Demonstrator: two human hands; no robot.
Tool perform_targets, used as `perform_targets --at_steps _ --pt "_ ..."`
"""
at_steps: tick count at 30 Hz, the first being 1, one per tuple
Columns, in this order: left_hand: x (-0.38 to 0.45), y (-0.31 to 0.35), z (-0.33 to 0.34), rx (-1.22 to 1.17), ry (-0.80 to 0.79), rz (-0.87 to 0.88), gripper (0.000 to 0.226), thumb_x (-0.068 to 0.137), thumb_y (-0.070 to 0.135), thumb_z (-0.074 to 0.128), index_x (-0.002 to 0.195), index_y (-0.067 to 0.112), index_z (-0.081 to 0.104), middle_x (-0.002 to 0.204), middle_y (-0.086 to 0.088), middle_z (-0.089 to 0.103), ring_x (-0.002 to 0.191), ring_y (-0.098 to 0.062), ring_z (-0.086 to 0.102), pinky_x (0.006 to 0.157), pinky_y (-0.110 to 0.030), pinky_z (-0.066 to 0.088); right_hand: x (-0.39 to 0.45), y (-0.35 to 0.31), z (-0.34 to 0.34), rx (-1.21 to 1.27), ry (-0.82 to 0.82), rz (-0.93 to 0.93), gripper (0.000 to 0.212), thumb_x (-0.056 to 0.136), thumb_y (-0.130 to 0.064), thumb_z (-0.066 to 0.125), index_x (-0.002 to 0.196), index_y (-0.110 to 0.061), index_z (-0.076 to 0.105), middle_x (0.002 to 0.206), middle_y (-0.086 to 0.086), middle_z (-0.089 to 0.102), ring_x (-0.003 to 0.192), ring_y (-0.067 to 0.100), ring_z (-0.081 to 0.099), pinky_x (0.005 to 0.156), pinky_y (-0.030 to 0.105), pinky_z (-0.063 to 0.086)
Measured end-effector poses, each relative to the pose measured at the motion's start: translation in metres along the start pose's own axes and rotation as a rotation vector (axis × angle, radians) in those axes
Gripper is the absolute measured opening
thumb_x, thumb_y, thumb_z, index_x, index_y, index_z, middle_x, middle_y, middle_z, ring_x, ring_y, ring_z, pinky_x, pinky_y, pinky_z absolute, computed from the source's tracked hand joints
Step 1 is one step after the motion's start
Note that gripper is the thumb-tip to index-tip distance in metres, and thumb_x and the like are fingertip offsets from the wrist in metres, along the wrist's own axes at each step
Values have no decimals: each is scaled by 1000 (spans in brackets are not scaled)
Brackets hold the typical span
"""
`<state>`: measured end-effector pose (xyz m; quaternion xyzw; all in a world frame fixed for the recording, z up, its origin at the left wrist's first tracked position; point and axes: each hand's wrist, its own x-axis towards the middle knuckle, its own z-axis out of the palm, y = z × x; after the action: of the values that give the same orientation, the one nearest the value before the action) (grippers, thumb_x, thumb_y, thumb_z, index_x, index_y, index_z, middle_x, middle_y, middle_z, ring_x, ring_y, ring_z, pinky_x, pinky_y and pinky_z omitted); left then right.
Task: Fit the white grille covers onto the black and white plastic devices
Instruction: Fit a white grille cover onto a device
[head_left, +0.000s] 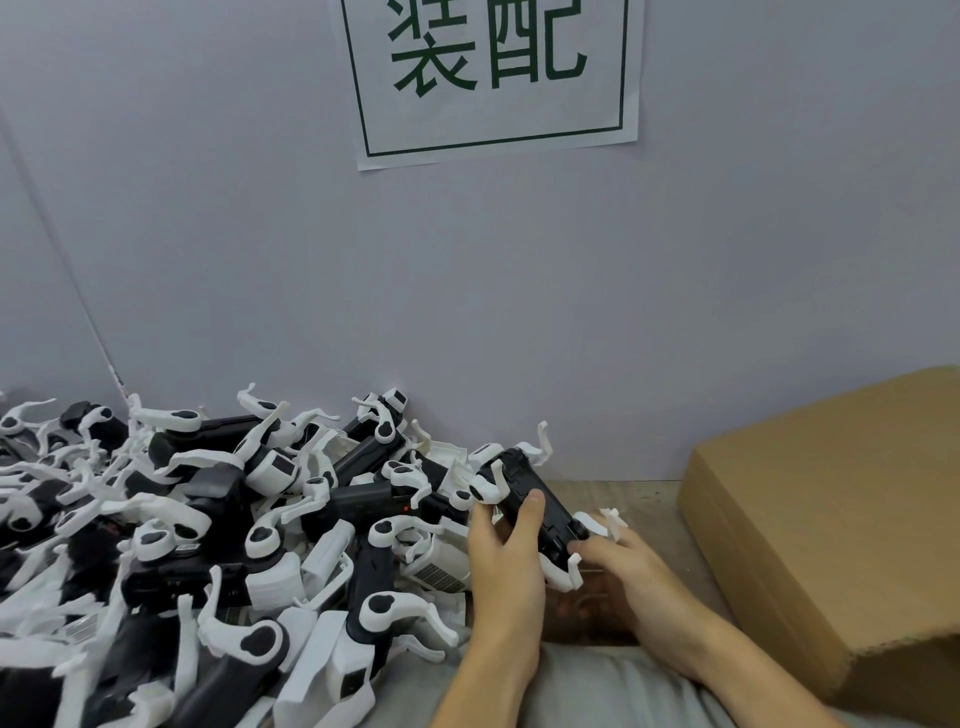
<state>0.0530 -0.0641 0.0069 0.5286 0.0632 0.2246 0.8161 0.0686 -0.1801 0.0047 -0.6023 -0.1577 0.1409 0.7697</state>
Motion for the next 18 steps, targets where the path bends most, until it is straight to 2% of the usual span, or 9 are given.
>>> perform_targets --at_steps 2,3,4,7,9,12,14,16,18 --pt "1 -1 -1 -16 3 -13 17 94 16 66 110 21 68 94 5 76 92 -13 72 75 -24 56 -1 0 -1 -35 -3 10 32 74 -23 61 101 -8 71 102 36 66 86 42 64 83 54 48" --pt "2 -1 -1 -14 7 -17 16 94 15 66 109 21 68 92 5 76 89 -12 73 72 -22 55 -2 0 -1 -48 -12 10 33 74 -24 61 101 -9 71 101 34 67 86 41 64 82 52 48" --pt "1 0 0 -5 8 -19 16 94 15 66 108 22 68 94 4 76 91 -13 73 75 -24 56 -2 -1 -1 -54 -26 9 32 72 -25 62 100 -10 71 99 32 67 86 41 64 81 51 48" --pt "-2 1 2 17 -12 1 20 93 16 68 113 20 67 107 -4 75 106 -25 69 97 -45 54 -3 -2 0 -40 -35 1 33 66 -29 65 95 -14 73 98 31 69 87 39 65 81 51 51" --pt "-2 2 2 29 -25 22 22 93 15 67 114 20 66 111 -6 73 108 -27 68 100 -49 52 -3 -3 2 -43 -26 -4 27 64 -30 65 88 -21 75 91 28 70 82 38 67 78 50 50" --pt "-2 4 2 25 -33 33 19 94 15 66 112 23 67 108 -6 74 106 -29 69 98 -47 53 -4 -4 5 -39 -19 1 11 71 -29 64 74 -28 74 77 20 69 69 35 66 69 40 48" --pt "-4 7 3 8 -41 25 19 94 17 67 113 23 67 110 -10 73 106 -31 68 98 -48 53 -5 -4 4 -8 -58 16 12 73 -30 64 70 -27 75 74 19 69 62 32 65 59 35 50" --pt "-4 14 6 7 -54 44 18 94 17 67 112 20 65 108 -8 72 103 -27 68 94 -43 54 -8 -7 2 68 -146 48 11 71 -29 68 75 -24 77 80 18 70 64 27 66 58 33 52" --pt "-1 25 10 28 -70 93 14 93 18 68 106 18 62 95 -1 70 90 -19 67 83 -33 55 -11 -10 1 141 -193 82 21 73 -32 67 84 -18 77 89 19 69 70 26 64 64 33 50"
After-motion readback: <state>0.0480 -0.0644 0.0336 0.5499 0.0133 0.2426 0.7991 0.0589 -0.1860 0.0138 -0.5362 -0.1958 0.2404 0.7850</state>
